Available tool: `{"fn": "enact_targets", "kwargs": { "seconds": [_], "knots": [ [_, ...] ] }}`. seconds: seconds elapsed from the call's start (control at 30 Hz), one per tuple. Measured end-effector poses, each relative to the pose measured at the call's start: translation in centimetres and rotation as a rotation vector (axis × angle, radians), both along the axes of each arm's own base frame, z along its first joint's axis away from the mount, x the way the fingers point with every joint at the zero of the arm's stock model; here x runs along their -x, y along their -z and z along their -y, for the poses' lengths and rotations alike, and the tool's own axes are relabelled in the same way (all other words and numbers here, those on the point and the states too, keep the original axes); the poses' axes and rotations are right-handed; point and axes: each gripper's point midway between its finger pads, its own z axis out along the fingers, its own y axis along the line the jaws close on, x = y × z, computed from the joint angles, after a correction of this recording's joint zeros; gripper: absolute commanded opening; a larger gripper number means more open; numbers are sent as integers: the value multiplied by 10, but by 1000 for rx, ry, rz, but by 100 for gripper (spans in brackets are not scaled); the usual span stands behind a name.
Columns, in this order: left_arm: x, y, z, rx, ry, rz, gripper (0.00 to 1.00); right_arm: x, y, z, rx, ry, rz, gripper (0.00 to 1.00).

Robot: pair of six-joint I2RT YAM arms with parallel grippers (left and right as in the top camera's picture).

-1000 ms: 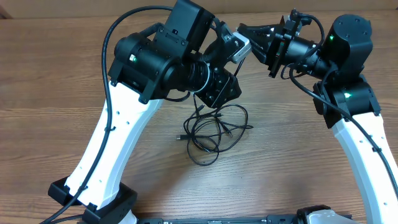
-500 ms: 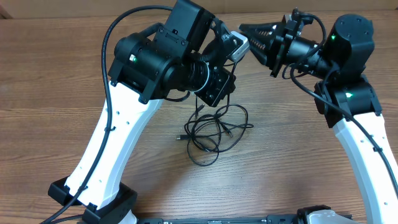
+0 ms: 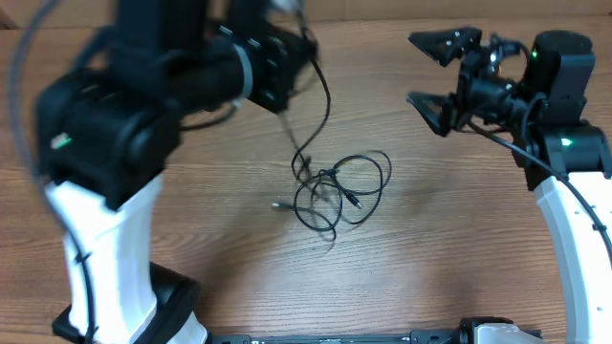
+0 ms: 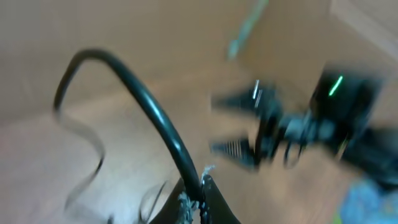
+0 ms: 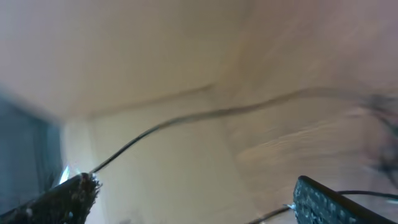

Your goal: Untangle cables

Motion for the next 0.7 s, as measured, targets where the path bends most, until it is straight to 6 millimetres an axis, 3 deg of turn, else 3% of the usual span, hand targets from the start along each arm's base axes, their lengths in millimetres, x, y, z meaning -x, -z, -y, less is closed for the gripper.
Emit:
{"fn": "enact_targets", "kwargs": {
  "seconds": [0.2,0.33,0.47,0.57,0.7],
  "knots": [
    [1,-73,-17,206,-62,172,4,14,56,30,131,150,-244,100],
    [6,-97,-13,304,-38,200,4,30,85,48,227,230,-380,100],
    [8,-112,-10,360,-24,222,4,33,92,57,271,270,-408,100],
    [8,-109,-10,343,-18,226,4,32,93,60,286,286,-407,100],
    [-2,-59,-27,158,-130,133,4,31,94,62,295,293,-406,100]
  ]
}}
